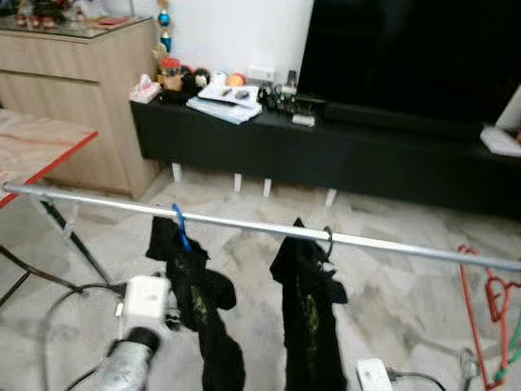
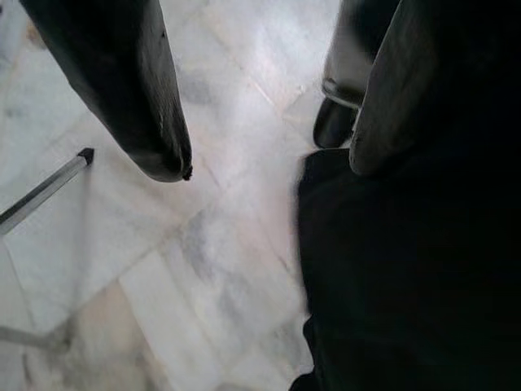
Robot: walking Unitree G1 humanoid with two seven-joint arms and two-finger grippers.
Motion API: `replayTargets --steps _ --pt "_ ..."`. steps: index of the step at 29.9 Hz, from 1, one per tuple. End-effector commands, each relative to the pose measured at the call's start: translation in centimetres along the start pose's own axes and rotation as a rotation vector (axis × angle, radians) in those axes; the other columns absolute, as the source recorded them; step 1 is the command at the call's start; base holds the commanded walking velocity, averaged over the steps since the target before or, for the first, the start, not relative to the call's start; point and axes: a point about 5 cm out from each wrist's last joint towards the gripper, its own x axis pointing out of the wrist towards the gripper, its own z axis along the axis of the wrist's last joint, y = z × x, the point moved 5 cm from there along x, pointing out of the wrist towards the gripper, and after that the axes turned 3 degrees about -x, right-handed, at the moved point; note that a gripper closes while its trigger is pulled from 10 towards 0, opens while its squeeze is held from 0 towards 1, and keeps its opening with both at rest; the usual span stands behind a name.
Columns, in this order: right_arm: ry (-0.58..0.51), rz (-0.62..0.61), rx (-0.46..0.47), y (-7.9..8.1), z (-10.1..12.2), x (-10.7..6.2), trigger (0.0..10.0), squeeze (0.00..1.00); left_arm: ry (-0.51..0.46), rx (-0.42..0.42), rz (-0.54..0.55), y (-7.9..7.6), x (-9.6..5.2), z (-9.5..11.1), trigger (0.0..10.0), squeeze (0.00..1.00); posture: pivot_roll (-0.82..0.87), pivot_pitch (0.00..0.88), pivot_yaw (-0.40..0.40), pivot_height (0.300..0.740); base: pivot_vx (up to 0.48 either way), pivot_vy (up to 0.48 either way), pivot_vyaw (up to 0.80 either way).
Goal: Hang hanger
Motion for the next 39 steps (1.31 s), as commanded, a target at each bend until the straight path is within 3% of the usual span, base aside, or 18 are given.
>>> replayTargets --steps 1,6,10,14,17,21,23,28,30,35,39 --pt "-0.015 0.004 0.001 0.2 0.6 0.0 10.0 0.0 0.009 -0.01 -0.032 -0.3 0.0 0.0 10.0 0.0 0.18 0.0 -0.084 0.74 0.0 0.0 0.0" --pt "-0.014 0.002 0.0 0.2 0.6 0.0 10.0 0.0 0.022 -0.007 -0.12 -1.9 0.6 0.0 10.0 0.0 0.18 0.0 -0.088 0.74 0.0 0.0 0.0" --pt "-0.013 0.001 -0.001 0.2 0.6 0.0 10.0 0.0 0.033 -0.044 -0.179 -3.3 2.0 0.1 10.0 0.0 0.18 0.0 -0.089 0.74 0.0 0.0 0.0" --pt "-0.013 0.0 0.002 0.3 0.5 0.0 10.0 0.0 0.059 -0.041 -0.182 -3.6 3.2 -0.1 10.0 0.0 0.17 0.0 -0.085 0.74 0.0 0.0 0.0" --pt "-0.011 -0.003 0.006 0.4 0.4 0.0 10.0 0.0 0.101 -0.015 -0.135 -3.1 5.1 -0.4 10.0 0.0 0.16 0.0 -0.079 0.74 0.0 0.0 0.0" --pt "-0.01 -0.005 0.01 0.5 0.3 0.0 10.0 0.0 0.114 -0.004 -0.09 -2.4 6.3 -0.3 10.0 0.0 0.15 0.0 -0.07 0.74 0.0 0.0 0.0" --pt "-0.007 -0.006 0.024 0.7 0.1 0.0 10.0 0.0 0.143 0.03 0.063 -0.1 7.9 0.1 10.0 0.0 0.13 0.0 -0.056 0.74 0.0 0.0 0.0" --pt "-0.008 -0.005 0.04 1.0 0.2 0.1 10.0 0.0 0.182 0.001 0.216 2.4 8.4 0.0 10.0 0.0 0.12 0.0 -0.052 0.74 0.0 0.0 0.0" --pt "-0.009 -0.008 0.045 1.0 0.3 0.1 10.0 0.0 0.214 -0.032 0.221 2.3 8.6 -0.7 10.0 0.0 0.12 0.0 -0.058 0.74 0.0 0.0 0.0" --pt "-0.012 -0.012 0.048 0.9 0.5 0.1 10.0 0.0 0.302 -0.02 0.268 2.4 8.6 -2.4 10.0 0.0 0.14 0.0 -0.076 0.74 0.0 0.0 0.0" --pt "-0.015 -0.011 0.033 0.6 0.7 0.1 10.0 0.0 0.269 -0.071 0.257 1.9 8.6 -2.2 10.0 0.0 0.14 0.0 -0.094 0.74 0.0 0.0 0.0"
